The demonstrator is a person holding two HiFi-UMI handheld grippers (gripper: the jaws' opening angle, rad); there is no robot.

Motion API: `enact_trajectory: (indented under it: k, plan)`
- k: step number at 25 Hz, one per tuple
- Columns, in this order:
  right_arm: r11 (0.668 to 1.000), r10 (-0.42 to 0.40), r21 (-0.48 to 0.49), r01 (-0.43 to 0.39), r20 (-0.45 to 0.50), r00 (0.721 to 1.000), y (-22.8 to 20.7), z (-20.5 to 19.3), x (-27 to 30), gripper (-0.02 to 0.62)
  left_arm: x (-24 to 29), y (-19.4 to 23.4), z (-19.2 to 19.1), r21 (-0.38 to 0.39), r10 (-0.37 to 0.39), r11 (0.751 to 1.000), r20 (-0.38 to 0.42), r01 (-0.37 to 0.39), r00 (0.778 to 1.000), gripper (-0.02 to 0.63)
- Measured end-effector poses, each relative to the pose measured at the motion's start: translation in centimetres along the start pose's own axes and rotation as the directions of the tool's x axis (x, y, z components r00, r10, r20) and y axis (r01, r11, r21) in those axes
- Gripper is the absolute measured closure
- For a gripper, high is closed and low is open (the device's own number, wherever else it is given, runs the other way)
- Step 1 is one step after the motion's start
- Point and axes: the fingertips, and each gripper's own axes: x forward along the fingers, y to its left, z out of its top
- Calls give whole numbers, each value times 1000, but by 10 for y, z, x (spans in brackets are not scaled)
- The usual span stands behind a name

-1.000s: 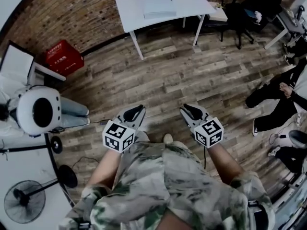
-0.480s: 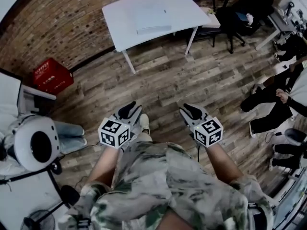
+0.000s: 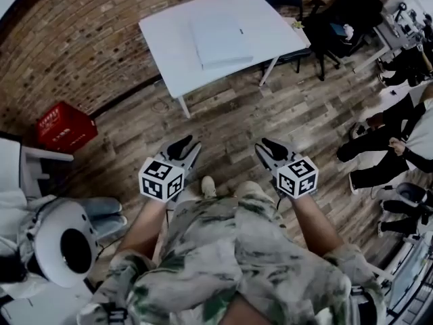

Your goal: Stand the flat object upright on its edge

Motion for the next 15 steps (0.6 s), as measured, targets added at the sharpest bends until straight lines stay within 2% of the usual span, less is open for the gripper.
enact_trajectory:
  k: [7, 15]
  plan:
    - [1000, -18, 4, 18, 3, 1000, -31, 30, 45, 469, 35, 41, 17, -24, -15, 1000, -4, 15, 1000, 491]
    - [999, -1, 49, 1, 15, 1000, -119, 70, 97, 469, 109, 84, 58, -54, -6, 999, -14, 6, 1000, 491]
